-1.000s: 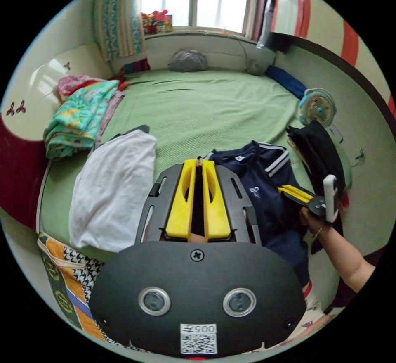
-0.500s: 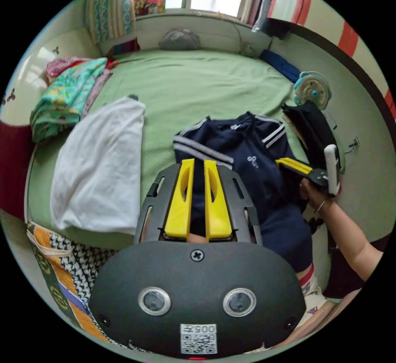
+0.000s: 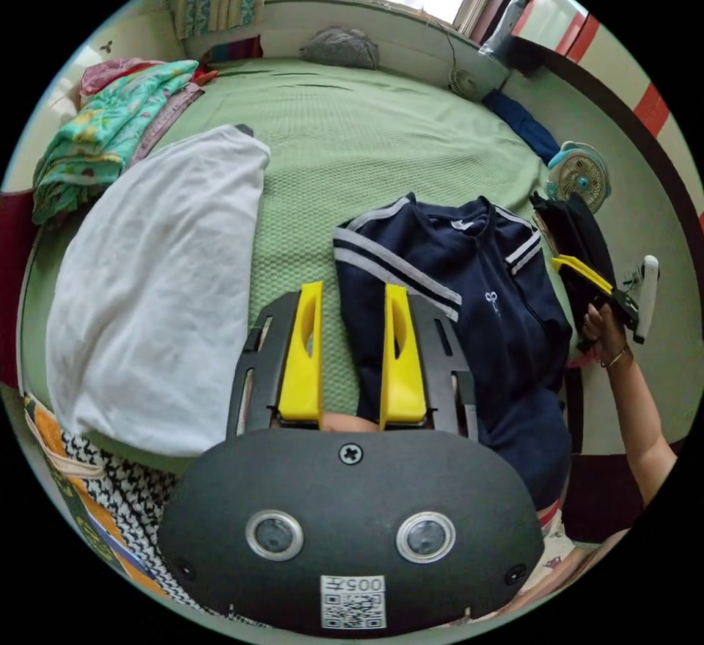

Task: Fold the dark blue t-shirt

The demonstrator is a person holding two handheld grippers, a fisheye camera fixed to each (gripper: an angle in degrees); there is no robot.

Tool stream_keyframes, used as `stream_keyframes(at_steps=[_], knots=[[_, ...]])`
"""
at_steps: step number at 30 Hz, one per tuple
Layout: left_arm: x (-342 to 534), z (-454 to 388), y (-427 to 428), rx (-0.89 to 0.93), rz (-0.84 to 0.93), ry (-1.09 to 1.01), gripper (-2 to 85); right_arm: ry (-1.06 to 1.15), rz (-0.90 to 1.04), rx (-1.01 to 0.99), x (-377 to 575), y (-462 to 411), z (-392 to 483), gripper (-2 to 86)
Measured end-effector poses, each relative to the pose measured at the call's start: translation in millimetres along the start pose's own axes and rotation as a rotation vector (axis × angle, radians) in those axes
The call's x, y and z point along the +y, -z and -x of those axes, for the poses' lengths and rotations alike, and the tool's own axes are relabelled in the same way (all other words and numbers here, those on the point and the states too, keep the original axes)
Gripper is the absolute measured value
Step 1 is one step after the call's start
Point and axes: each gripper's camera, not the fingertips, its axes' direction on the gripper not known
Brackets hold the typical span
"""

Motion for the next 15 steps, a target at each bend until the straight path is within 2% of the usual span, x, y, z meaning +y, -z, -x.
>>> stream_keyframes(at_steps=[9,15], knots=[[-45.1,-6.5,-58.6,-0.006,0.023,-0.029,19.6,0.013,0.118,-0.038,-36.9,-55.3,-12.4,13.1],[-44.1,-29.8,-76.2,-0.181,0.029,-0.102,17.9,0.062,0.06,-0.055,-34.2,-53.4,1.5,9.2]])
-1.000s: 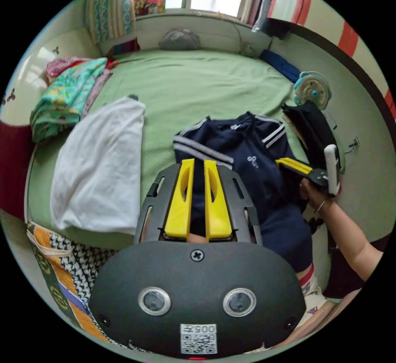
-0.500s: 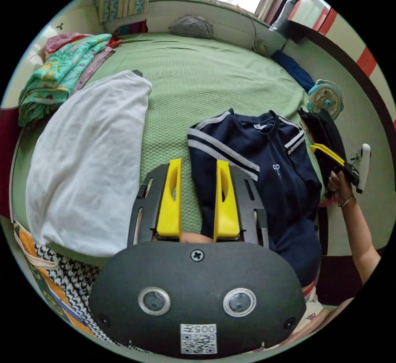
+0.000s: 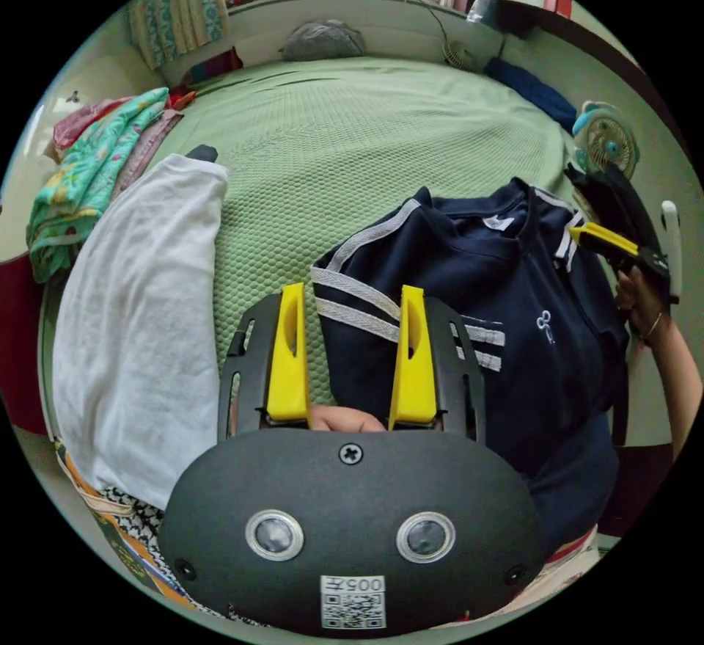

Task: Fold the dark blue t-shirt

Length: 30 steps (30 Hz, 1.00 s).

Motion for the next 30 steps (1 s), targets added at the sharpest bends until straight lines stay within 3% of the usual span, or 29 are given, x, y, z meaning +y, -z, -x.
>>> stream_keyframes(at_steps=[4,10,22,30], knots=[[-9.0,3.8,-2.1,0.034,0.046,0.041,15.9,0.03,0.001,0.035,-2.3,1.9,12.3,6.2],[-6.9,1.7,0.5,0.132,0.054,0.046,5.4,0.074,-0.02,0.101,-2.9,12.1,36.4,4.2],[-26.1,1.7,33.0,0.042,-0.077,0.022,4.8,0.109,-0.086,0.187,-30.9,41.6,55.2,3.8],[-94.7,11.9,58.8,-0.068,-0.172,0.056,4.7,0.078,-0.169,0.262,-118.7,58.8,59.0,3.8]])
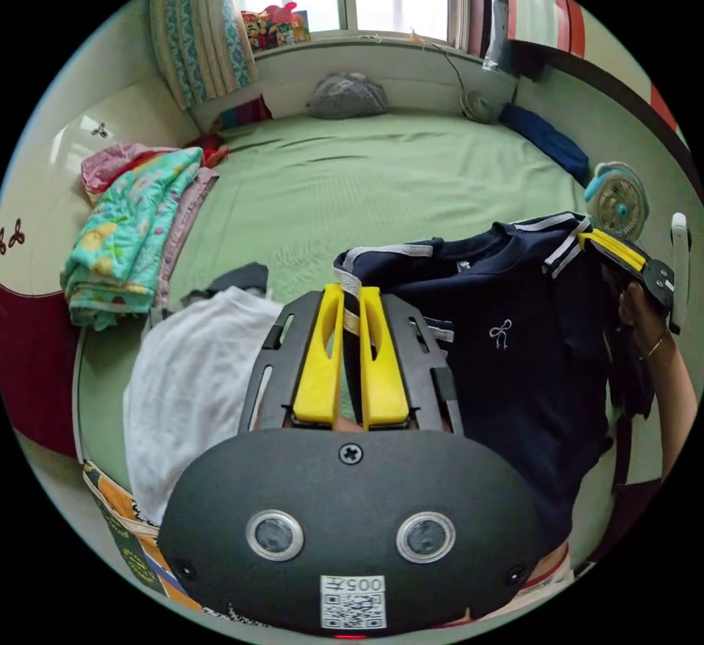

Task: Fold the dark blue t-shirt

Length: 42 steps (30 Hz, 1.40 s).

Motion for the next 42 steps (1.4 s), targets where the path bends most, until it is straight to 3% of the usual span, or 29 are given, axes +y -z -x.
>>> stream_keyframes(at_steps=[4,9,13,19,26,34,42], knots=[[-30.4,3.1,-1.2,-0.029,-0.021,0.025,5.6,-0.077,0.029,0.021,-33.4,-9.0,-8.6,4.1],[-19.6,12.3,-21.7,0.003,0.085,0.065,8.9,-0.139,0.177,0.062,-25.3,-32.1,-13.6,7.1],[31.0,19.0,-25.1,-0.059,0.113,0.054,9.5,-0.111,0.183,-0.01,16.6,-25.3,-17.7,8.0],[125.4,12.2,3.1,0.063,0.112,0.049,8.8,-0.039,0.189,-0.102,112.2,20.1,-17.8,8.0],[221.0,-18.0,18.7,0.022,0.226,0.034,8.2,-0.116,0.209,-0.158,197.0,64.4,-18.6,7.7],[269.9,-16.8,59.9,0.15,0.186,0.138,9.8,-0.185,0.184,-0.231,240.8,110.1,-25.6,8.7],[295.4,-13.0,50.4,0.141,0.228,0.146,10.9,-0.192,0.262,-0.209,266.1,111.5,-22.5,8.7]])
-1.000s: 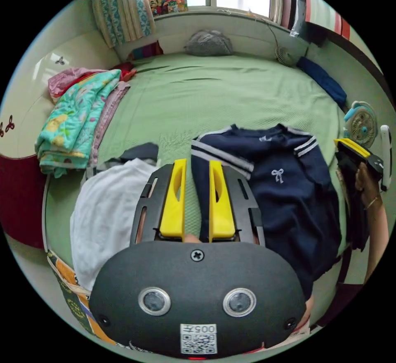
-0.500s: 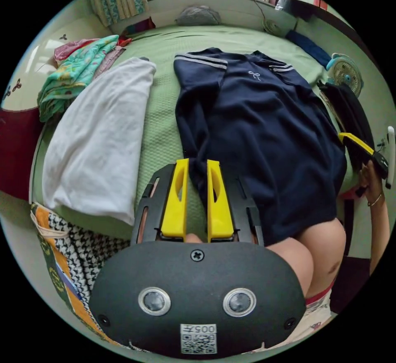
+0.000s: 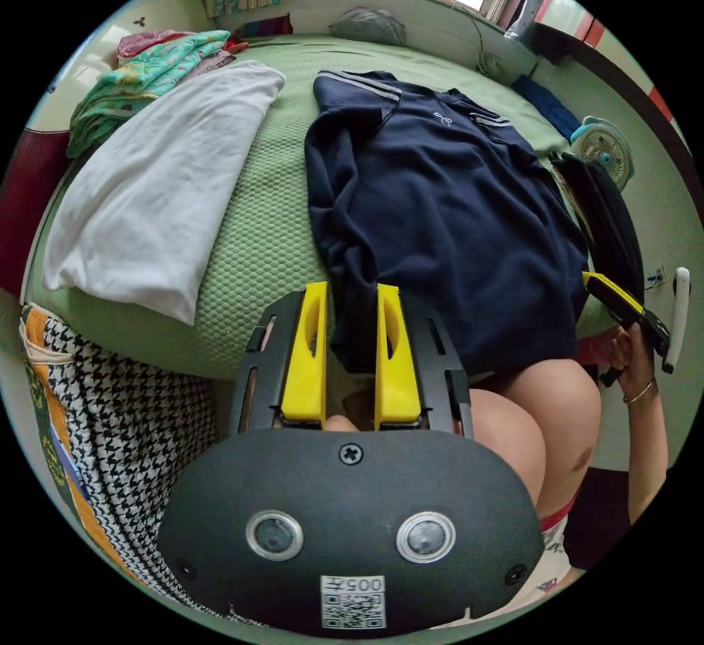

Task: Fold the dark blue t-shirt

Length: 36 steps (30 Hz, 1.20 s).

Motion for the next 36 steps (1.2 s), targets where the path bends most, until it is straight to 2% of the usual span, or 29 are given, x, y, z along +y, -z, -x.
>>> stream_keyframes(at_steps=[13,24,31,36], knots=[[33.7,3.1,21.0,0.029,0.002,-0.066,10.8,-0.022,0.001,0.019,24.1,12.0,-3.4,6.9],[61.9,-9.6,59.4,0.014,0.073,-0.102,4.7,-0.013,-0.025,-0.013,52.4,39.6,-12.3,3.8],[79.0,-1.8,121.1,0.036,-0.001,-0.071,3.3,-0.015,0.05,-0.146,54.9,58.2,-34.0,-0.7],[93.1,4.0,181.2,0.039,-0.071,-0.085,2.9,0.075,-0.02,-0.019,70.3,106.4,-34.8,-1.1]])
